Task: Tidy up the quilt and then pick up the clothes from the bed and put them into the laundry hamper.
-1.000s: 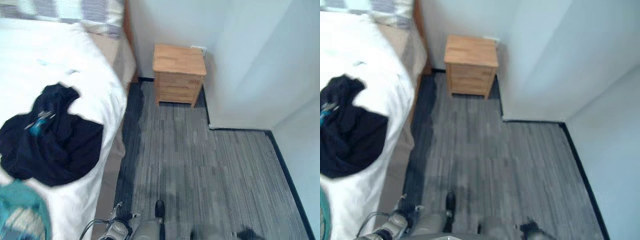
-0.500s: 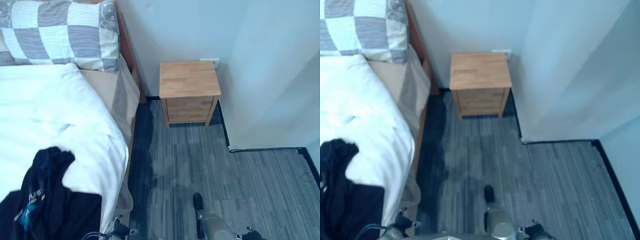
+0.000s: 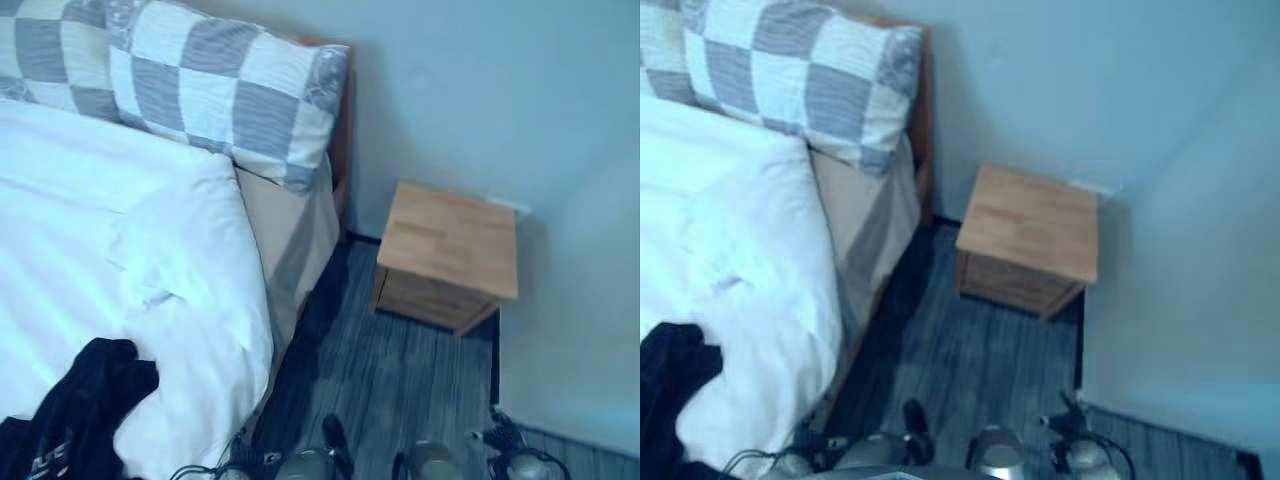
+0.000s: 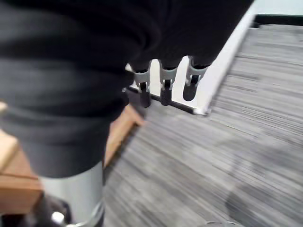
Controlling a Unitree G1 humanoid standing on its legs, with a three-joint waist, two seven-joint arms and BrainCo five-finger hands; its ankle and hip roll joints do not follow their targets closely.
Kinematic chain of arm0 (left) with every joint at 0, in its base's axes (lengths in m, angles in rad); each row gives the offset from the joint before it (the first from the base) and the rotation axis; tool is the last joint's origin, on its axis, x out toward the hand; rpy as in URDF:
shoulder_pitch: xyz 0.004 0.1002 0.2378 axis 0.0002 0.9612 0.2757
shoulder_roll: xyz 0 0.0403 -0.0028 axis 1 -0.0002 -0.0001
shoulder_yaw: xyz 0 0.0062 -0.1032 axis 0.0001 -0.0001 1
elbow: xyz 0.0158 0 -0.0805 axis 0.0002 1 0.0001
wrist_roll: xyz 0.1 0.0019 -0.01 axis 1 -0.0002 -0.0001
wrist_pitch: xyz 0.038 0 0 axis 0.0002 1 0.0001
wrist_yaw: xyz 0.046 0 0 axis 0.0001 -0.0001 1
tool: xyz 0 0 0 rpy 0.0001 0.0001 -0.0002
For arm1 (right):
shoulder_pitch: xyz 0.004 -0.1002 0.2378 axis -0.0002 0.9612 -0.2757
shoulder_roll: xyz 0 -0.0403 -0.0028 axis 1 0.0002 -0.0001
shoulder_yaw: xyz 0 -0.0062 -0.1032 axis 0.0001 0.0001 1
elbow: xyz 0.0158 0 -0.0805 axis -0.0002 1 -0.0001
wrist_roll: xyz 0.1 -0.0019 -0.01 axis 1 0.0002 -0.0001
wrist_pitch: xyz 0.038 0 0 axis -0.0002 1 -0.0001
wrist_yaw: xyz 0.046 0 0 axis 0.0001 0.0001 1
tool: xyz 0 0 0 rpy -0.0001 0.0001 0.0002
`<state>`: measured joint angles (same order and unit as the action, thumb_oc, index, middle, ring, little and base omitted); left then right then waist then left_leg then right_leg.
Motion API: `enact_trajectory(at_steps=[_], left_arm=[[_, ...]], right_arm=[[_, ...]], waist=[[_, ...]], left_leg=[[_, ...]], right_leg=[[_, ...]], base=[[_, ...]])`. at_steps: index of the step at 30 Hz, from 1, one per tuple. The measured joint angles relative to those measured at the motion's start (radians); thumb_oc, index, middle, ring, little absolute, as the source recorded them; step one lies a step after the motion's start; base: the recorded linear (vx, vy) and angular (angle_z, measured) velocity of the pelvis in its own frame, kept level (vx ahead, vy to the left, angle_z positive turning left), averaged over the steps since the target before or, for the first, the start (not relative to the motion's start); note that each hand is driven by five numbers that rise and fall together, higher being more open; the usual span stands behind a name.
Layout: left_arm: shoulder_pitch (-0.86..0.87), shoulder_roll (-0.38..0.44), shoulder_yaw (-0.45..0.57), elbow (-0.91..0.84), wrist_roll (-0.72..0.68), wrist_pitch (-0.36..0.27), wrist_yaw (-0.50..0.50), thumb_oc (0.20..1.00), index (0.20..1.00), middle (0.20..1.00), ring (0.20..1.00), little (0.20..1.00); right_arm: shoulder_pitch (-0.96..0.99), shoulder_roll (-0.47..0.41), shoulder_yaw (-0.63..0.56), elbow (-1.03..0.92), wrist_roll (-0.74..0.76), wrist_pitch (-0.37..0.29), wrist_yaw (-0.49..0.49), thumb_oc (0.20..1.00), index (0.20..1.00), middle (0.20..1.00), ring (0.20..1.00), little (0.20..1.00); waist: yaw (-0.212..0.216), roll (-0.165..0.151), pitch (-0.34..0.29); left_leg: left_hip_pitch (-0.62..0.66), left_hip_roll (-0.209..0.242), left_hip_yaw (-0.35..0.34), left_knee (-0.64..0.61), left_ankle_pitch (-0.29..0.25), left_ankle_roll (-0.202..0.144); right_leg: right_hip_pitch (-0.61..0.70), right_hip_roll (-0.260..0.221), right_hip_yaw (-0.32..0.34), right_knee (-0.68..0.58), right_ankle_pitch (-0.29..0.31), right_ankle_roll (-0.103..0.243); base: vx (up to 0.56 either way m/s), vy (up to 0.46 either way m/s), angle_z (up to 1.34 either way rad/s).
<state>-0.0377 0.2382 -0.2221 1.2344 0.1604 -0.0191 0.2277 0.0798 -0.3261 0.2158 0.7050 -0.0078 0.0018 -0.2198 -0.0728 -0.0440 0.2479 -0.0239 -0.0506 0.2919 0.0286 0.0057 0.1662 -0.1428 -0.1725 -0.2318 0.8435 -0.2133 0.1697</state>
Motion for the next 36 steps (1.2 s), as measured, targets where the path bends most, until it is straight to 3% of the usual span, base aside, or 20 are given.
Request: enact_trajectory(at_steps=[4,7,8,9,10,11,14,16,17,18,19,20,21,22,24,25,29,30,33,36], left_arm=[[-0.019,0.008,0.033,-0.019,0.004,-0.011,0.003,1.000,1.000,1.000,1.000,1.000],[-0.026,0.002,0.034,-0.016,0.012,-0.024,0.013,1.000,1.000,1.000,1.000,1.000],[-0.042,-0.003,0.033,-0.020,0.012,-0.024,0.012,1.000,1.000,1.000,1.000,1.000],[-0.064,0.007,0.022,-0.025,0.012,-0.030,0.013,1.000,1.000,1.000,1.000,1.000],[-0.053,0.045,-0.009,-0.051,0.013,-0.042,0.013,1.000,1.000,1.000,1.000,1.000],[-0.056,0.052,-0.008,-0.051,0.013,-0.045,0.012,1.000,1.000,1.000,1.000,1.000],[0.039,0.044,0.028,-0.039,-0.003,-0.045,0.011,1.000,1.000,1.000,1.000,1.000],[0.051,0.039,0.027,-0.040,-0.018,-0.046,0.010,1.000,1.000,1.000,1.000,1.000],[0.065,0.037,0.022,-0.039,-0.031,-0.050,0.011,1.000,1.000,1.000,1.000,1.000],[0.049,0.042,0.001,-0.037,-0.039,-0.066,0.012,1.000,1.000,1.000,1.000,1.000],[0.028,0.040,-0.009,-0.040,-0.041,-0.066,0.011,1.000,1.000,1.000,1.000,1.000],[0.021,0.040,-0.010,-0.054,-0.041,-0.068,0.009,1.000,1.000,1.000,1.000,1.000],[0.007,0.055,-0.032,-0.068,-0.042,-0.067,0.006,1.000,1.000,1.000,1.000,1.000],[-0.003,0.071,-0.056,-0.066,-0.042,-0.067,0.003,1.000,1.000,1.000,1.000,1.000],[-0.007,0.099,-0.059,-0.076,-0.041,-0.071,-0.002,1.000,1.000,1.000,1.000,1.000],[-0.031,0.121,-0.098,-0.096,-0.042,-0.082,-0.007,1.000,1.000,1.000,1.000,1.000],[-0.115,0.145,-0.103,-0.098,-0.068,-0.103,-0.010,1.000,1.000,1.000,1.000,1.000],[-0.133,0.146,-0.103,-0.103,-0.072,-0.108,-0.011,1.000,1.000,1.000,1.000,1.000],[-0.141,0.146,-0.102,-0.092,-0.079,-0.112,-0.008,1.000,1.000,1.000,1.000,1.000],[-0.133,0.146,-0.102,-0.077,-0.079,-0.105,-0.008,1.000,1.000,1.000,1.000,1.000]], right_arm=[[-0.040,-0.155,-0.010,-0.340,-0.146,-0.037,-0.024,1.000,1.000,1.000,1.000,1.000],[-0.137,-0.274,-0.055,-0.485,-0.208,-0.058,-0.038,1.000,1.000,1.000,1.000,1.000],[-0.163,-0.305,-0.074,-0.512,-0.232,-0.052,-0.047,1.000,1.000,1.000,1.000,1.000],[-0.192,-0.359,-0.068,-0.528,-0.268,-0.040,-0.059,1.000,1.000,1.000,1.000,1.000],[-0.210,-0.390,-0.050,-0.566,-0.285,-0.044,-0.059,1.000,1.000,1.000,1.000,1.000],[-0.244,-0.384,-0.048,-0.567,-0.308,-0.046,-0.059,1.000,1.000,1.000,1.000,1.000],[-0.485,-0.374,0.092,-0.577,-0.346,-0.076,-0.049,1.000,1.000,1.000,1.000,1.000],[-0.620,-0.392,0.175,-0.565,-0.346,-0.074,-0.041,1.000,1.000,1.000,1.000,1.000],[-0.667,-0.391,0.204,-0.557,-0.345,-0.076,-0.036,1.000,1.000,1.000,1.000,1.000],[-0.781,-0.405,0.279,-0.506,-0.345,-0.076,-0.037,1.000,1.000,1.000,1.000,1.000],[-0.828,-0.430,0.305,-0.487,-0.345,-0.080,-0.034,1.000,1.000,1.000,1.000,1.000],[-0.852,-0.439,0.303,-0.479,-0.345,-0.079,-0.030,1.000,1.000,1.000,1.000,1.000],[-0.957,-0.459,0.380,-0.416,-0.345,-0.071,-0.032,1.000,1.000,1.000,1.000,1.000],[-0.996,-0.471,0.406,-0.401,-0.345,-0.069,-0.030,1.000,1.000,1.000,1.000,1.000],[-1.079,-0.480,0.426,-0.352,-0.345,-0.072,-0.035,1.000,1.000,1.000,1.000,1.000],[-1.249,-0.505,0.464,-0.251,-0.345,-0.053,-0.040,1.000,1.000,1.000,1.000,1.000],[-1.434,-0.517,0.492,0.014,-0.338,-0.043,-0.069,1.000,1.000,1.000,1.000,1.000],[-1.438,-0.501,0.516,0.131,-0.337,-0.034,-0.066,0.225,0.225,0.225,0.225,0.225],[-1.421,-0.441,0.517,0.369,-0.300,-0.044,-0.088,0.200,0.200,0.200,0.200,0.200],[-1.380,-0.442,0.417,0.329,-0.260,-0.044,-0.084,0.200,0.200,0.200,0.200,0.200]], waist=[[0.014,0.024,0.023],[0.011,0.032,0.024],[0.008,0.055,0.037],[-0.016,0.067,0.033],[0.010,0.000,0.035],[0.023,-0.014,0.041],[0.069,0.056,0.020],[0.066,0.064,0.027],[0.095,0.074,0.032],[0.083,0.064,0.040],[0.082,0.071,0.052],[0.091,0.078,0.060],[0.096,0.078,0.081],[0.087,0.077,0.083],[0.098,0.084,0.104],[0.073,0.130,0.139],[0.104,0.164,0.205],[0.117,0.162,0.213],[0.133,0.168,0.220],[0.133,0.168,0.220]], left_leg=[[0.070,0.005,-0.182,-0.055,0.010,-0.030],[0.085,0.009,-0.389,-0.066,-0.002,-0.076],[0.085,0.034,-0.499,-0.066,-0.006,-0.095],[0.062,0.042,-0.579,-0.049,-0.006,-0.127],[0.098,0.007,-0.486,-0.055,-0.022,-0.130],[0.123,0.019,-0.487,-0.077,-0.030,-0.173],[0.054,0.132,-0.463,-0.069,-0.031,-0.163],[0.000,0.148,-0.477,-0.059,-0.007,-0.209],[-0.025,0.149,-0.477,-0.058,0.044,-0.212],[-0.081,0.146,-0.484,-0.055,0.122,-0.280],[-0.116,0.133,-0.477,-0.066,0.186,-0.290],[-0.132,0.134,-0.420,-0.074,0.209,-0.250],[-0.145,0.168,-0.152,-0.037,0.114,-0.270],[-0.149,0.181,-0.066,-0.024,0.103,-0.280],[-0.139,0.189,0.012,-0.005,0.079,-0.272],[-0.125,0.190,0.030,-0.031,0.124,-0.262],[-0.197,0.175,-0.002,-0.102,0.122,-0.256],[-0.205,0.160,-0.008,-0.108,0.126,-0.249],[-0.206,0.140,-0.026,-0.109,0.127,-0.243],[-0.184,0.137,-0.031,-0.109,0.126,-0.240]], right_leg=[[-0.078,0.039,0.130,-0.330,-0.009,-0.022],[-0.067,0.110,0.391,-0.669,0.043,-0.031],[-0.056,0.176,0.589,-0.733,0.058,-0.041],[-0.037,0.197,0.699,-0.818,0.092,-0.023],[-0.030,0.117,0.610,-0.828,0.202,-0.018],[-0.044,0.121,0.574,-0.773,0.287,-0.033],[-0.096,0.193,0.464,-0.713,0.279,-0.069],[-0.103,0.192,0.408,-0.757,0.307,-0.085],[-0.103,0.193,0.379,-0.770,0.319,-0.104],[-0.123,0.165,0.322,-0.779,0.324,-0.123],[-0.112,0.144,0.265,-0.806,0.336,-0.130],[-0.113,0.132,0.229,-0.818,0.349,-0.155],[-0.101,0.113,0.160,-0.866,0.381,-0.207],[-0.099,0.106,0.140,-0.888,0.378,-0.199],[-0.119,0.096,0.098,-0.878,0.376,-0.201],[-0.162,0.100,0.055,-0.865,0.383,-0.187],[-0.303,0.071,0.033,-0.763,0.393,-0.167],[-0.313,0.063,0.031,-0.757,0.391,-0.161],[-0.310,0.039,0.027,-0.754,0.389,-0.146],[-0.281,0.033,0.023,-0.764,0.395,-0.143]], base=[[0.33,-0.271,1.30],[0.30,-0.388,1.90],[0.15,-0.368,2.96],[0.14,-0.426,3.25],[0.13,-0.420,2.80],[0.12,-0.456,1.76],[0.01,-0.378,0.71],[-0.17,-0.273,0.68],[-0.18,-0.195,1.11],[-0.17,-0.177,1.53],[-0.24,-0.126,1.73],[-0.28,-0.165,1.61],[-0.26,-0.162,1.40],[-0.22,-0.124,1.19],[-0.16,-0.030,0.87],[-0.11,-0.008,0.75],[-0.10,0.006,0.34],[-0.04,-0.010,0.28],[-0.01,0.015,0.16],[0.04,0.055,0.06]])
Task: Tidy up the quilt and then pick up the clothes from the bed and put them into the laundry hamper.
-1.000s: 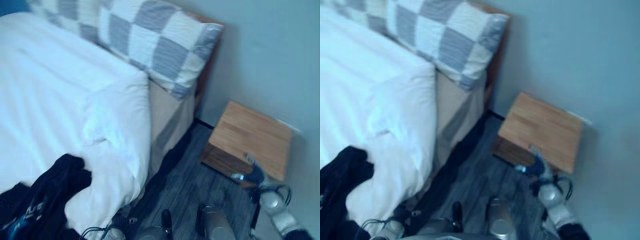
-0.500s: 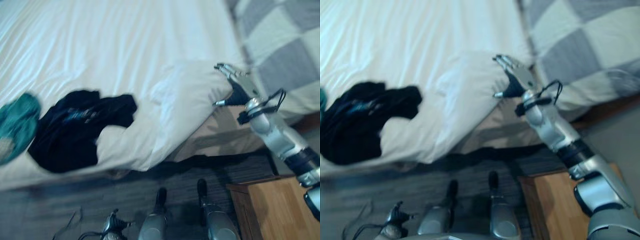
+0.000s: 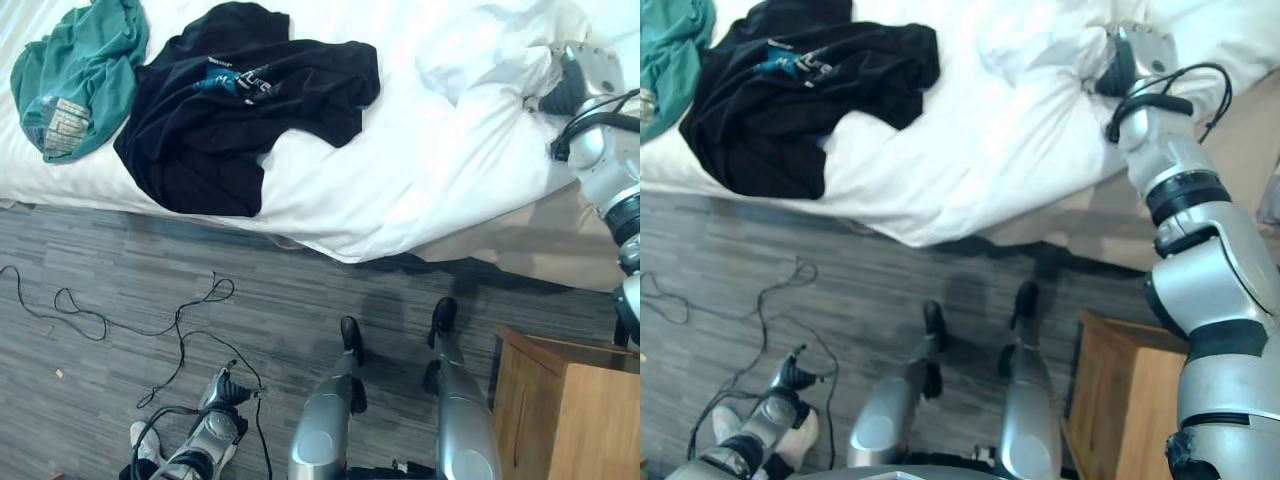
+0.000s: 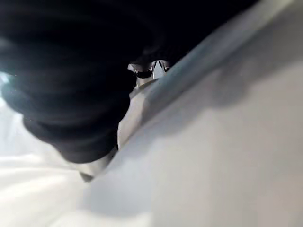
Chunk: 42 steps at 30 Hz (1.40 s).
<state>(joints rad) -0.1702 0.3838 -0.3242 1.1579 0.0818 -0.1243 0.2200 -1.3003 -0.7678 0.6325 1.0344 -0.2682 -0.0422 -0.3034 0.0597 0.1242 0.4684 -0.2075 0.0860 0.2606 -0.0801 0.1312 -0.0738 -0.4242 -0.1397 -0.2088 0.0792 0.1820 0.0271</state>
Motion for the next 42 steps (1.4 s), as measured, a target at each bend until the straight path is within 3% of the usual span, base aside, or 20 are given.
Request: enact_trajectory(at_steps=[3,4,5,6,7,11,14,18,19,20,21,24,26,29,31,33,36,38,42], left_arm=[[0.006,-0.030,0.026,-0.005,0.000,0.003,-0.001,1.000,1.000,1.000,1.000,1.000],[0.019,-0.051,0.026,-0.012,0.001,0.006,0.000,1.000,1.000,1.000,1.000,1.000],[0.027,-0.060,0.037,-0.018,0.001,0.012,-0.002,1.000,1.000,1.000,1.000,1.000],[0.036,-0.083,0.048,-0.026,0.005,0.023,-0.002,1.000,1.000,1.000,1.000,1.000],[0.047,-0.091,0.064,-0.032,0.007,0.025,-0.001,1.000,1.000,1.000,1.000,1.000],[0.086,-0.109,0.100,0.004,0.030,0.064,0.002,1.000,1.000,1.000,1.000,1.000],[0.098,-0.111,0.098,0.003,0.049,0.069,0.000,1.000,1.000,1.000,1.000,1.000],[0.082,-0.110,0.082,-0.004,0.050,0.069,-0.006,1.000,1.000,1.000,1.000,1.000],[0.086,-0.108,0.075,-0.008,0.050,0.071,-0.009,1.000,1.000,1.000,1.000,1.000],[0.095,-0.106,0.075,-0.007,0.050,0.077,-0.014,1.000,1.000,1.000,1.000,1.000],[0.097,-0.106,0.076,-0.007,0.050,0.082,-0.017,1.000,1.000,1.000,1.000,1.000],[0.134,-0.112,0.080,0.000,0.050,0.085,-0.017,1.000,1.000,1.000,1.000,1.000],[0.130,-0.113,0.081,-0.004,0.051,0.078,-0.015,1.000,1.000,1.000,1.000,1.000],[0.121,-0.122,0.075,-0.002,0.053,0.076,-0.015,1.000,1.000,1.000,1.000,1.000],[0.113,-0.126,0.074,0.000,0.053,0.078,-0.016,1.000,1.000,1.000,1.000,1.000],[0.101,-0.126,0.064,-0.002,0.052,0.079,-0.017,1.000,1.000,1.000,1.000,1.000],[0.076,-0.125,0.054,-0.009,0.050,0.078,-0.015,1.000,1.000,1.000,1.000,1.000],[0.079,-0.122,0.053,-0.008,0.049,0.080,-0.015,1.000,1.000,1.000,1.000,1.000],[0.084,-0.119,0.066,0.001,0.041,0.081,-0.015,1.000,1.000,1.000,1.000,1.000]], right_arm=[[0.247,-0.014,-0.192,-0.225,0.056,0.004,-0.004,0.200,0.200,0.200,0.200,0.200],[0.457,-0.006,-0.286,-0.399,0.080,0.003,-0.013,0.200,0.200,0.200,0.200,0.200],[0.525,0.002,-0.337,-0.465,0.082,-0.002,-0.018,0.555,0.555,0.555,0.555,0.555],[0.753,0.028,-0.475,-0.623,0.080,-0.013,-0.021,1.000,1.000,1.000,1.000,1.000],[0.827,0.050,-0.518,-0.668,0.080,-0.025,-0.030,1.000,1.000,1.000,1.000,1.000],[1.211,0.189,-0.662,-0.593,0.074,-0.037,-0.057,1.000,1.000,1.000,1.000,1.000],[1.261,0.259,-0.677,-0.504,0.111,-0.070,-0.048,1.000,1.000,1.000,1.000,1.000],[1.281,0.340,-0.670,-0.124,0.343,0.014,-0.007,1.000,1.000,1.000,1.000,1.000],[1.306,0.341,-0.687,-0.102,0.396,0.044,-0.005,0.843,0.843,0.843,0.843,0.843],[1.329,0.342,-0.711,-0.103,0.419,0.052,-0.007,0.200,0.200,0.200,0.200,0.200],[1.349,0.339,-0.727,-0.127,0.439,0.061,-0.010,0.200,0.200,0.200,0.200,0.200],[1.431,0.262,-0.787,-0.555,0.445,0.064,-0.049,0.200,0.200,0.200,0.200,0.200],[1.402,0.222,-0.790,-0.619,0.413,0.014,-0.075,0.200,0.200,0.200,0.200,0.200],[1.202,0.120,-0.751,-0.758,0.336,-0.039,-0.143,0.200,0.200,0.200,0.200,0.200],[1.089,0.106,-0.716,-0.748,0.313,-0.048,-0.149,0.200,0.200,0.200,0.200,0.200],[0.945,0.105,-0.604,-0.682,0.310,-0.045,-0.141,0.200,0.200,0.200,0.200,0.200],[0.888,0.154,-0.530,-0.516,0.314,-0.029,-0.103,0.200,0.200,0.200,0.200,0.200],[0.891,0.202,-0.529,-0.446,0.319,-0.029,-0.096,0.200,0.200,0.200,0.200,0.200],[0.937,0.344,-0.626,-0.273,0.386,-0.089,-0.089,0.200,0.200,0.200,0.200,0.200]], waist=[[0.001,-0.002,-0.001],[-0.012,-0.008,-0.003],[-0.016,-0.008,-0.006],[-0.039,-0.019,-0.013],[-0.040,-0.022,-0.021],[-0.135,-0.089,-0.128],[-0.171,-0.117,-0.208],[-0.168,-0.126,-0.251],[-0.168,-0.122,-0.250],[-0.171,-0.118,-0.250],[-0.179,-0.119,-0.250],[-0.230,-0.111,-0.246],[-0.233,-0.110,-0.245],[-0.198,-0.097,-0.232],[-0.184,-0.085,-0.212],[-0.146,-0.064,-0.172],[-0.093,-0.037,-0.136],[-0.078,-0.039,-0.128],[-0.105,-0.069,-0.102]], left_leg=[[0.055,0.009,-0.006,-0.001,-0.007,0.007],[0.098,0.014,-0.006,-0.001,-0.018,0.003],[0.108,0.016,-0.006,-0.002,-0.022,0.008],[0.130,0.017,-0.004,-0.002,-0.033,0.006],[0.135,0.019,-0.006,-0.002,-0.035,0.006],[0.189,0.027,0.007,-0.007,-0.063,0.001],[0.223,0.034,0.040,-0.008,-0.086,0.001],[0.236,0.034,0.063,-0.005,-0.095,-0.004],[0.235,0.032,0.071,-0.004,-0.095,-0.004],[0.238,0.030,0.082,-0.004,-0.096,-0.003],[0.244,0.028,0.088,-0.003,-0.098,-0.001],[0.251,0.021,0.114,-0.009,-0.112,0.012],[0.248,0.021,0.113,-0.009,-0.112,0.012],[0.217,0.018,0.102,-0.008,-0.101,0.017],[0.198,0.019,0.085,-0.008,-0.086,0.015],[0.170,0.021,0.062,-0.006,-0.069,0.014],[0.141,0.028,0.021,-0.004,-0.049,0.005],[0.139,0.031,0.008,-0.002,-0.045,0.001],[0.189,0.024,-0.027,-0.005,-0.053,0.002]], right_leg=[[0.071,0.008,-0.008,-0.021,-0.002,0.003],[0.119,0.017,-0.009,-0.036,-0.009,0.013],[0.132,0.015,-0.010,-0.039,-0.010,0.014],[0.157,0.020,-0.008,-0.049,-0.014,0.019],[0.167,0.020,-0.009,-0.055,-0.013,0.019],[0.242,0.037,0.002,-0.115,-0.007,0.027],[0.272,0.055,0.035,-0.152,0.002,0.038],[0.271,0.059,0.058,-0.158,0.004,0.042],[0.268,0.058,0.066,-0.158,0.005,0.044],[0.266,0.058,0.074,-0.158,0.007,0.046],[0.266,0.058,0.083,-0.159,0.008,0.047],[0.262,0.055,0.116,-0.160,0.015,0.059],[0.261,0.054,0.120,-0.160,0.016,0.060],[0.230,0.056,0.130,-0.160,0.016,0.060],[0.217,0.057,0.128,-0.160,0.018,0.061],[0.205,0.058,0.116,-0.159,0.021,0.064],[0.199,0.057,0.072,-0.158,0.027,0.059],[0.202,0.059,0.065,-0.158,0.024,0.055],[0.278,0.045,0.026,-0.159,0.020,0.041]], base=[[0.09,0.043,0.05],[0.15,0.055,0.00],[0.14,0.060,-0.04],[0.15,0.049,-0.02],[0.13,0.063,-0.09],[0.11,0.055,-0.14],[0.08,0.029,-0.32],[0.04,0.028,-0.19],[0.01,0.058,-0.17],[0.01,0.049,-0.24],[0.00,0.059,-0.29],[-0.02,0.027,-0.28],[-0.04,-0.013,-0.08],[-0.08,-0.040,0.07],[-0.06,-0.042,0.24],[-0.06,-0.042,0.37],[-0.01,0.016,0.47],[0.02,0.033,0.19],[0.05,0.122,0.28]])
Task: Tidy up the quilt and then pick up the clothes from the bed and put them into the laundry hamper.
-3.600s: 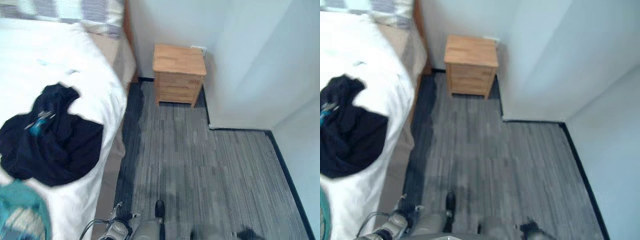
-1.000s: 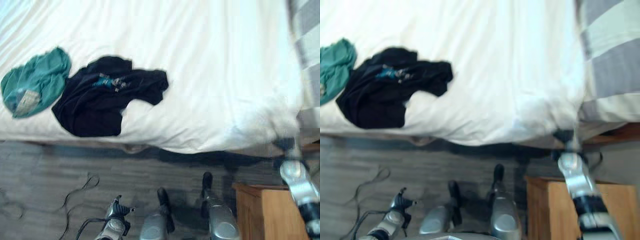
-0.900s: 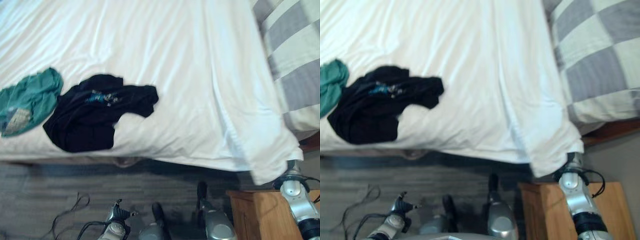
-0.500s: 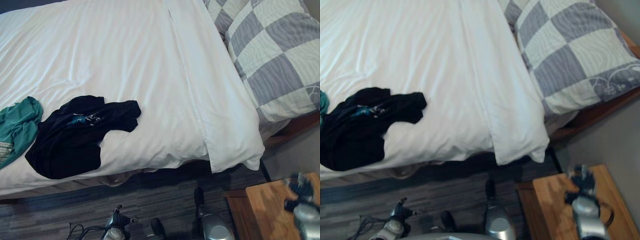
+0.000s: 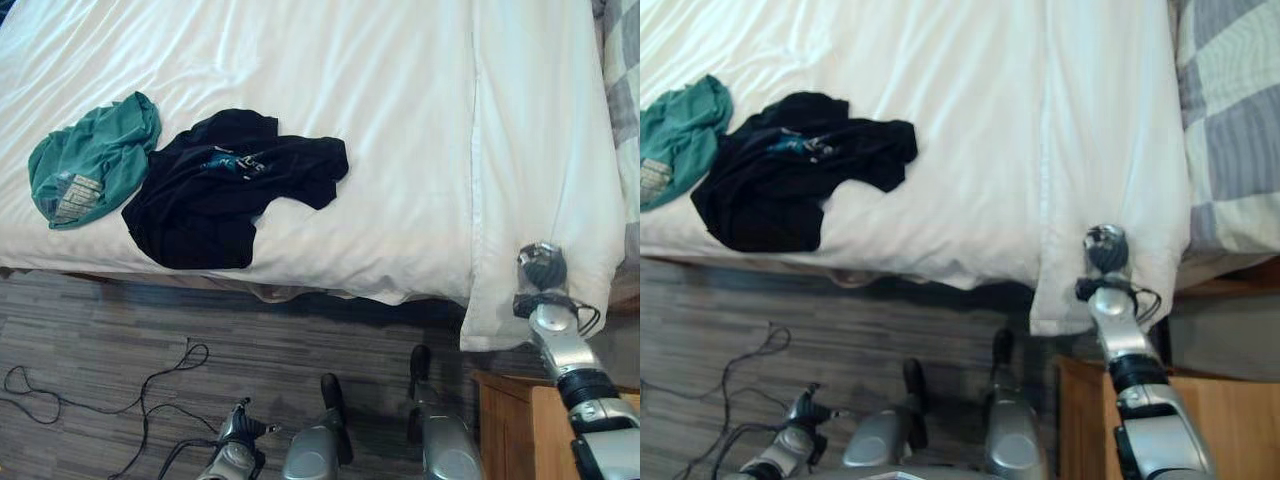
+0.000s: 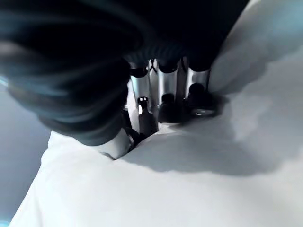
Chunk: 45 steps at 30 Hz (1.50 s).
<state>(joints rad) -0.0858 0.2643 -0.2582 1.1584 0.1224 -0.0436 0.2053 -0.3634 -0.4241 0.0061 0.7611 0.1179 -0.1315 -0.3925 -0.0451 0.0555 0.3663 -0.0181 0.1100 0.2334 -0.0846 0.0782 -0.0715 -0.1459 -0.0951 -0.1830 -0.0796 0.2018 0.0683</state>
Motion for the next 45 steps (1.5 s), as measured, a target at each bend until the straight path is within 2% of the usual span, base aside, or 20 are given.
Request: enact_trajectory(at_steps=[5,7,10,12,15,19,21,26,29,30,32,33,35,36,38,39,40,41,43,45], left_arm=[[-0.004,0.005,-0.010,0.006,0.002,0.000,-0.001,1.000,1.000,1.000,1.000,1.000],[-0.018,0.003,-0.017,0.028,0.008,0.004,-0.003,1.000,1.000,1.000,1.000,1.000],[-0.032,0.001,-0.018,0.070,0.009,0.011,-0.005,1.000,1.000,1.000,1.000,1.000],[-0.039,0.016,-0.021,0.071,0.011,0.005,-0.010,1.000,1.000,1.000,1.000,1.000],[-0.039,0.027,-0.019,0.069,0.017,0.002,-0.012,1.000,1.000,1.000,1.000,1.000],[-0.061,0.015,-0.019,0.046,0.010,-0.003,-0.014,1.000,1.000,1.000,1.000,1.000],[-0.091,0.008,-0.039,0.048,0.004,-0.005,-0.011,1.000,1.000,1.000,1.000,1.000],[-0.066,-0.014,-0.066,0.070,-0.001,-0.014,-0.004,1.000,1.000,1.000,1.000,1.000],[-0.076,-0.036,-0.052,0.072,-0.002,-0.020,-0.005,1.000,1.000,1.000,1.000,1.000],[-0.069,-0.038,-0.050,0.071,-0.002,-0.021,-0.004,1.000,1.000,1.000,1.000,1.000],[-0.034,-0.085,-0.049,0.094,0.002,-0.012,-0.010,1.000,1.000,1.000,1.000,1.000],[-0.034,-0.064,-0.071,0.108,0.004,-0.012,-0.018,1.000,1.000,1.000,1.000,1.000],[-0.024,0.005,-0.069,0.118,0.008,0.008,-0.022,1.000,1.000,1.000,1.000,1.000],[-0.022,0.024,-0.073,0.118,0.010,0.011,-0.026,1.000,1.000,1.000,1.000,1.000],[-0.037,0.058,-0.091,0.112,0.011,0.018,-0.024,1.000,1.000,1.000,1.000,1.000],[-0.025,0.073,-0.085,0.109,0.017,0.009,-0.026,1.000,1.000,1.000,1.000,1.000],[-0.021,0.071,-0.087,0.123,0.019,0.018,-0.034,1.000,1.000,1.000,1.000,1.000],[-0.016,0.073,-0.080,0.160,0.026,0.030,-0.051,1.000,1.000,1.000,1.000,1.000],[-0.003,0.044,-0.058,0.171,0.058,0.030,-0.057,1.000,1.000,1.000,1.000,1.000],[-0.001,0.034,-0.057,0.175,0.070,0.034,-0.059,1.000,1.000,1.000,1.000,1.000]], right_arm=[[0.138,0.086,0.014,0.223,0.017,0.033,0.086,0.200,0.200,0.200,0.200,0.200],[0.304,0.155,0.044,0.386,0.013,0.099,0.149,1.000,1.000,1.000,1.000,1.000],[0.444,0.205,0.082,0.519,0.008,0.172,0.199,1.000,1.000,1.000,1.000,1.000],[0.483,0.217,0.130,0.542,-0.003,0.176,0.217,1.000,1.000,1.000,1.000,1.000],[0.472,0.222,0.162,0.527,-0.044,0.176,0.223,1.000,1.000,1.000,1.000,1.000],[0.357,0.191,0.217,0.515,-0.118,0.161,0.220,1.000,1.000,1.000,1.000,1.000],[0.287,0.159,0.241,0.476,-0.135,0.165,0.213,1.000,1.000,1.000,1.000,1.000],[0.278,0.100,0.186,0.343,-0.150,0.127,0.193,1.000,1.000,1.000,1.000,1.000],[0.300,0.106,0.172,0.392,-0.149,0.133,0.199,1.000,1.000,1.000,1.000,1.000],[0.315,0.111,0.162,0.400,-0.150,0.133,0.200,1.000,1.000,1.000,1.000,1.000],[0.437,0.113,0.083,0.457,-0.153,0.147,0.220,1.000,1.000,1.000,1.000,1.000],[0.465,0.120,0.105,0.500,-0.159,0.168,0.222,1.000,1.000,1.000,1.000,1.000],[0.477,0.172,0.165,0.505,-0.160,0.179,0.226,1.000,1.000,1.000,1.000,1.000],[0.472,0.200,0.185,0.498,-0.160,0.178,0.228,1.000,1.000,1.000,1.000,1.000],[0.494,0.259,0.209,0.457,-0.157,0.183,0.238,1.000,1.000,1.000,1.000,1.000],[0.493,0.264,0.212,0.431,-0.173,0.170,0.239,1.000,1.000,1.000,1.000,1.000],[0.485,0.250,0.224,0.416,-0.170,0.170,0.239,1.000,1.000,1.000,1.000,1.000],[0.462,0.234,0.244,0.415,-0.156,0.162,0.235,1.000,1.000,1.000,1.000,1.000],[0.435,0.210,0.276,0.381,-0.157,0.162,0.230,1.000,1.000,1.000,1.000,1.000],[0.391,0.209,0.283,0.362,-0.157,0.156,0.236,1.000,1.000,1.000,1.000,1.000]], waist=[[-0.003,-0.048,-0.028],[-0.028,-0.051,-0.034],[-0.078,-0.056,-0.036],[-0.109,-0.063,-0.043],[-0.098,-0.076,-0.073],[-0.051,-0.062,-0.080],[-0.017,-0.089,-0.068],[-0.014,-0.056,-0.117],[-0.018,-0.051,-0.127],[-0.022,-0.047,-0.134],[-0.037,-0.030,-0.171],[-0.023,-0.058,-0.189],[-0.031,-0.129,-0.221],[-0.037,-0.121,-0.218],[-0.040,-0.110,-0.218],[-0.035,-0.095,-0.215],[-0.061,-0.088,-0.211],[-0.092,-0.091,-0.207],[-0.105,-0.112,-0.186],[-0.113,-0.118,-0.171]], left_leg=[[0.034,-0.019,-0.003,-0.002,-0.025,0.009],[0.047,-0.044,-0.004,0.003,-0.037,0.020],[0.060,-0.063,0.009,-0.002,-0.050,0.055],[0.077,-0.050,0.013,-0.005,-0.057,0.071],[0.089,-0.057,0.025,-0.004,-0.061,0.060],[-0.037,-0.044,-0.007,0.218,-0.074,0.016],[-0.121,-0.039,-0.042,0.312,-0.065,-0.053],[-0.076,0.224,-0.042,0.112,-0.037,-0.091],[-0.078,0.283,-0.003,0.033,-0.018,-0.098],[-0.073,0.283,0.017,0.031,-0.014,-0.092],[-0.043,0.231,0.047,0.083,-0.044,-0.074],[-0.010,0.155,0.025,0.067,0.008,-0.104],[0.014,0.052,0.069,0.032,0.017,-0.065],[0.039,0.039,0.066,-0.001,0.028,-0.038],[0.041,0.026,0.055,0.000,0.011,0.005],[0.043,0.054,0.055,0.000,-0.001,0.016],[0.044,0.052,0.044,0.000,-0.013,0.031],[0.045,0.053,0.043,0.000,0.021,-0.006],[0.094,-0.018,0.068,0.000,-0.032,0.035],[0.118,-0.069,0.087,0.001,-0.057,0.029]], right_leg=[[0.039,-0.020,-0.004,0.000,-0.014,0.009],[0.035,-0.042,-0.005,0.033,-0.021,0.023],[-0.046,-0.062,0.050,0.214,-0.059,0.071],[-0.090,-0.010,0.154,0.342,-0.167,0.086],[-0.020,0.020,0.120,0.269,-0.213,-0.018],[-0.022,0.020,0.139,0.215,-0.189,-0.055],[0.003,-0.039,0.127,0.154,-0.150,-0.073],[0.064,-0.038,0.075,0.083,-0.138,-0.051],[0.085,-0.072,0.073,0.063,-0.135,-0.013],[0.095,-0.080,0.064,0.057,-0.133,-0.010],[0.181,-0.147,-0.004,0.060,-0.149,0.059],[0.198,-0.220,-0.009,0.099,-0.149,0.093],[0.119,-0.326,0.013,0.239,-0.103,0.082],[0.053,-0.341,0.028,0.341,-0.083,0.064],[-0.019,-0.289,0.077,0.427,-0.141,0.082],[-0.081,-0.169,0.166,0.484,-0.236,0.111],[-0.098,-0.089,0.181,0.491,-0.271,0.086],[-0.115,0.011,0.191,0.463,-0.305,0.071],[-0.150,0.061,0.083,0.429,-0.321,0.013],[-0.146,0.049,-0.003,0.395,-0.303,-0.032]], base=[[0.02,0.187,0.08],[-0.07,0.217,-0.05],[-0.07,0.174,-0.19],[0.10,0.053,-0.10],[-0.01,0.012,-0.12],[-0.10,0.120,0.14],[0.04,0.313,0.24],[0.17,0.559,0.21],[0.20,0.467,0.43],[0.46,0.835,0.78],[0.34,0.648,0.82],[0.16,0.433,0.24],[0.16,0.372,0.01],[0.24,0.447,0.13],[0.29,0.480,0.13],[0.17,0.250,-0.06],[0.30,0.321,0.07],[0.33,0.278,0.37],[0.38,0.248,0.06],[0.18,0.079,0.05]])
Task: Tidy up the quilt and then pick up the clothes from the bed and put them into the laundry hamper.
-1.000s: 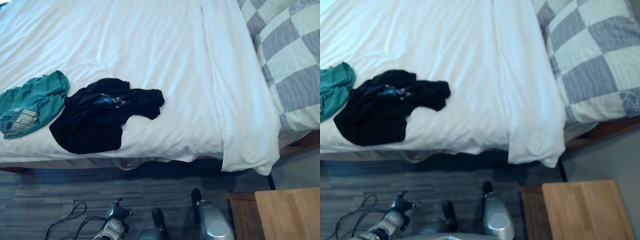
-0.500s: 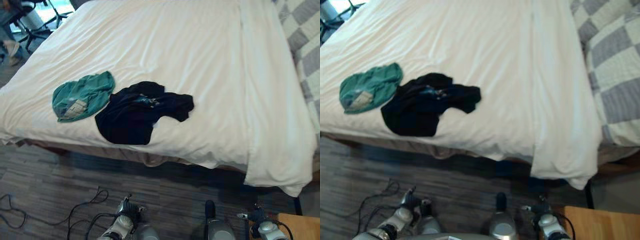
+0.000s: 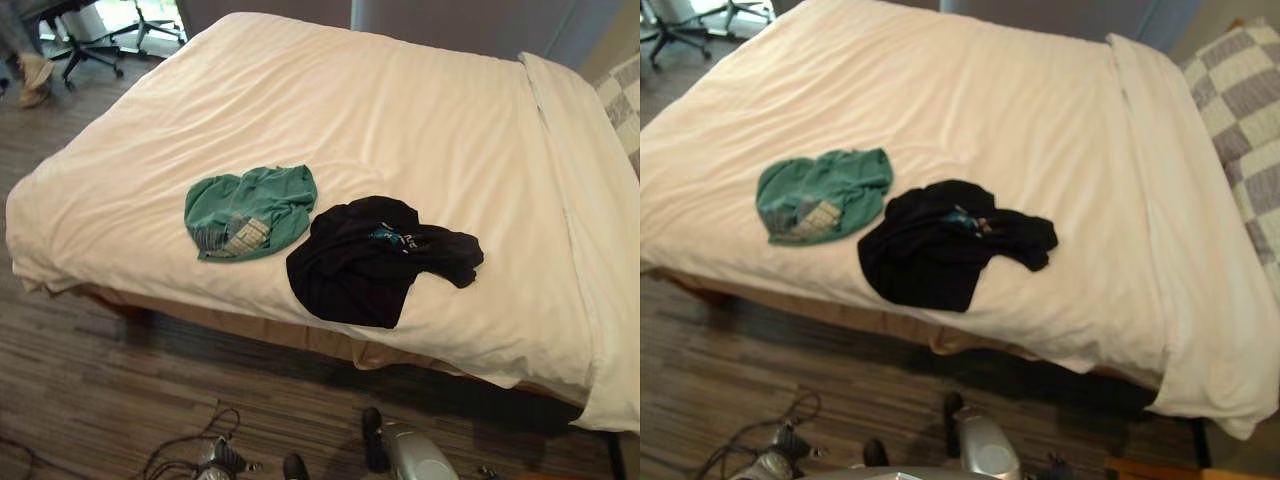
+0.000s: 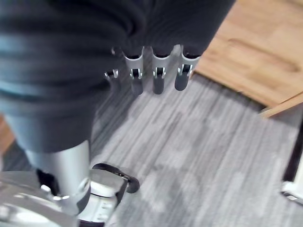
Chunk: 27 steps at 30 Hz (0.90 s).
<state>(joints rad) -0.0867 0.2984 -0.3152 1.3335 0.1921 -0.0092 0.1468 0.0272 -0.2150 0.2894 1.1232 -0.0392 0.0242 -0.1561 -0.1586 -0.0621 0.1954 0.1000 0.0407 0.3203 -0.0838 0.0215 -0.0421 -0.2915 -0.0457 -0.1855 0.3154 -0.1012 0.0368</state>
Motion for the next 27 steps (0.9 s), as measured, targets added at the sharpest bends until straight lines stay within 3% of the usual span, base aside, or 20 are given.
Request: enact_trajectory(at_steps=[2,3,4,6,7,8,10,12,15,16,17,18,19,20,21,22,23,25,26,27], left_arm=[[-0.012,0.000,-0.030,-0.072,0.031,0.001,0.010,1.000,1.000,1.000,1.000,1.000],[-0.045,0.014,-0.036,-0.150,0.045,0.011,0.019,1.000,1.000,1.000,1.000,1.000],[-0.058,0.038,-0.101,-0.193,0.058,-0.004,0.045,1.000,1.000,1.000,1.000,1.000],[-0.074,0.045,-0.142,-0.226,0.092,-0.021,0.053,1.000,1.000,1.000,1.000,1.000],[-0.072,0.042,-0.139,-0.222,0.099,-0.029,0.052,1.000,1.000,1.000,1.000,1.000],[-0.077,0.034,-0.166,-0.223,0.104,-0.036,0.051,1.000,1.000,1.000,1.000,1.000],[-0.127,0.000,-0.177,-0.220,0.112,-0.050,0.053,1.000,1.000,1.000,1.000,1.000],[-0.162,-0.013,-0.155,-0.198,0.111,-0.058,0.058,1.000,1.000,1.000,1.000,1.000],[-0.190,-0.037,-0.153,-0.182,0.108,-0.055,0.052,1.000,1.000,1.000,1.000,1.000],[-0.192,-0.041,-0.172,-0.193,0.107,-0.056,0.050,1.000,1.000,1.000,1.000,1.000],[-0.179,-0.043,-0.190,-0.197,0.108,-0.060,0.048,1.000,1.000,1.000,1.000,1.000],[-0.153,-0.056,-0.194,-0.195,0.107,-0.055,0.048,1.000,1.000,1.000,1.000,1.000],[-0.151,-0.055,-0.194,-0.195,0.107,-0.055,0.047,1.000,1.000,1.000,1.000,1.000],[-0.135,-0.038,-0.194,-0.197,0.107,-0.054,0.049,1.000,1.000,1.000,1.000,1.000],[-0.124,-0.035,-0.193,-0.198,0.106,-0.046,0.048,1.000,1.000,1.000,1.000,1.000],[-0.113,-0.035,-0.187,-0.194,0.106,-0.047,0.048,1.000,1.000,1.000,1.000,1.000],[-0.111,-0.034,-0.157,-0.189,0.107,-0.048,0.049,1.000,1.000,1.000,1.000,1.000],[-0.109,-0.024,-0.118,-0.171,0.106,-0.036,0.051,1.000,1.000,1.000,1.000,1.000],[-0.082,-0.006,-0.106,-0.163,0.106,-0.033,0.051,1.000,1.000,1.000,1.000,1.000],[-0.052,-0.001,-0.043,-0.134,0.102,-0.033,0.053,1.000,1.000,1.000,1.000,1.000]], right_arm=[[-0.065,-0.013,-0.010,-0.003,-0.002,-0.004,-0.005,1.000,1.000,1.000,1.000,1.000],[-0.105,-0.010,-0.013,0.012,-0.004,-0.004,-0.016,1.000,1.000,1.000,1.000,1.000],[-0.153,-0.018,0.017,0.059,-0.017,-0.004,-0.015,1.000,1.000,1.000,1.000,1.000],[-0.167,-0.050,0.033,0.035,-0.061,-0.006,-0.022,1.000,1.000,1.000,1.000,1.000],[-0.169,-0.052,0.038,0.027,-0.072,-0.009,-0.023,1.000,1.000,1.000,1.000,1.000],[-0.161,-0.075,0.033,0.000,-0.081,-0.010,-0.027,1.000,1.000,1.000,1.000,1.000],[-0.154,-0.108,0.039,-0.008,-0.081,-0.004,-0.037,1.000,1.000,1.000,1.000,1.000],[-0.174,-0.108,0.058,-0.015,-0.080,0.004,-0.039,1.000,1.000,1.000,1.000,1.000],[-0.180,-0.099,0.040,-0.065,-0.080,-0.003,-0.038,1.000,1.000,1.000,1.000,1.000],[-0.170,-0.101,0.030,-0.093,-0.080,-0.005,-0.040,1.000,1.000,1.000,1.000,1.000],[-0.175,-0.102,0.029,-0.126,-0.079,-0.005,-0.040,1.000,1.000,1.000,1.000,1.000],[-0.178,-0.085,0.036,-0.135,-0.079,-0.008,-0.041,1.000,1.000,1.000,1.000,1.000],[-0.187,-0.069,0.032,-0.144,-0.078,-0.009,-0.041,1.000,1.000,1.000,1.000,1.000],[-0.206,-0.016,0.043,-0.165,-0.076,-0.008,-0.029,1.000,1.000,1.000,1.000,1.000],[-0.196,0.005,0.056,-0.177,-0.076,-0.015,-0.024,1.000,1.000,1.000,1.000,1.000],[-0.186,0.012,0.076,-0.188,-0.076,-0.022,-0.019,1.000,1.000,1.000,1.000,1.000],[-0.173,0.025,0.098,-0.175,-0.075,-0.024,-0.007,1.000,1.000,1.000,1.000,1.000],[-0.169,0.029,0.092,-0.166,-0.063,-0.026,0.004,1.000,1.000,1.000,1.000,1.000],[-0.160,0.027,0.091,-0.163,-0.063,-0.026,0.001,1.000,1.000,1.000,1.000,1.000],[-0.155,0.023,0.069,-0.136,-0.063,-0.025,0.000,1.000,1.000,1.000,1.000,1.000]], waist=[[0.017,0.037,0.052],[0.035,-0.003,0.108],[0.061,-0.017,0.137],[0.057,0.009,0.128],[0.056,0.023,0.123],[0.028,0.063,0.107],[-0.006,0.104,0.094],[0.021,0.116,0.079],[0.010,0.107,0.075],[-0.011,0.112,0.073],[-0.002,0.114,0.069],[-0.013,0.120,0.064],[-0.004,0.104,0.065],[0.047,0.080,0.058],[0.044,0.071,0.051],[0.040,0.063,0.048],[0.033,0.068,0.051],[0.024,0.094,0.061],[0.032,0.088,0.054],[0.057,0.082,0.042]], left_leg=[[-0.058,-0.002,-0.015,0.273,-0.106,-0.076],[-0.241,0.024,-0.017,0.644,-0.051,-0.174],[-0.356,0.085,0.005,0.832,-0.020,-0.168],[-0.363,0.190,-0.016,0.636,-0.047,-0.134],[-0.338,0.208,-0.031,0.559,-0.040,-0.122],[-0.275,0.242,-0.067,0.355,-0.015,-0.123],[-0.220,0.264,-0.103,0.177,0.036,-0.111],[-0.149,0.260,-0.219,0.036,0.051,-0.111],[-0.115,0.235,-0.247,-0.007,0.076,-0.109],[-0.112,0.220,-0.241,-0.007,0.087,-0.119],[-0.096,0.194,-0.236,0.000,0.120,-0.081],[-0.062,0.182,-0.210,0.000,0.119,-0.100],[-0.062,0.158,-0.179,0.000,0.110,-0.093],[-0.056,0.134,-0.088,0.000,0.093,-0.070],[-0.051,0.097,-0.098,0.000,0.062,-0.041],[-0.044,0.064,-0.094,0.000,0.043,-0.022],[-0.041,0.036,-0.115,0.000,0.030,-0.005],[-0.040,0.054,-0.131,-0.001,0.032,0.001],[-0.042,0.039,-0.125,-0.001,0.029,0.007],[-0.039,0.027,-0.120,-0.005,0.025,0.012]], right_leg=[[0.039,0.017,0.074,0.028,0.012,-0.093],[0.055,-0.025,0.096,0.032,0.011,-0.141],[0.076,-0.048,0.111,0.006,0.020,-0.123],[0.159,-0.022,0.116,-0.115,0.056,-0.068],[0.177,-0.016,0.111,-0.129,0.055,-0.072],[0.203,0.011,0.122,-0.147,0.053,-0.073],[0.212,0.035,0.149,-0.149,0.057,-0.085],[0.213,0.061,0.221,-0.175,0.068,-0.076],[0.263,0.047,0.246,-0.226,0.076,-0.055],[0.279,0.035,0.248,-0.230,0.073,-0.032],[0.273,0.021,0.250,-0.212,0.054,-0.002],[0.254,0.009,0.251,-0.172,0.029,0.027],[0.216,-0.013,0.225,-0.134,0.040,0.044],[0.126,-0.081,0.078,-0.064,0.052,0.057],[0.137,-0.125,0.016,-0.098,0.077,0.060],[0.159,-0.147,0.008,-0.119,0.103,0.079],[0.148,-0.155,0.053,-0.089,0.073,0.098],[0.134,-0.057,0.191,-0.012,-0.014,0.076],[0.142,-0.041,0.173,-0.006,-0.011,0.081],[0.148,-0.059,0.157,-0.029,-0.021,0.049]], base=[[0.11,0.189,0.37],[0.16,0.391,0.08],[0.16,0.404,-0.23],[0.22,0.622,-0.64],[0.18,0.528,-0.83],[0.17,0.501,-0.70],[0.20,0.694,-0.54],[0.20,0.689,-0.95],[0.11,0.557,-0.52],[-0.04,0.330,-0.04],[-0.14,0.456,-0.35],[-0.15,0.451,-0.64],[-0.17,0.566,-1.41],[-0.09,0.416,-1.24],[-0.13,0.554,-1.01],[-0.09,0.351,0.03],[-0.05,0.209,0.22],[-0.03,0.130,0.30],[-0.02,0.105,0.14],[0.02,0.013,-0.07]])
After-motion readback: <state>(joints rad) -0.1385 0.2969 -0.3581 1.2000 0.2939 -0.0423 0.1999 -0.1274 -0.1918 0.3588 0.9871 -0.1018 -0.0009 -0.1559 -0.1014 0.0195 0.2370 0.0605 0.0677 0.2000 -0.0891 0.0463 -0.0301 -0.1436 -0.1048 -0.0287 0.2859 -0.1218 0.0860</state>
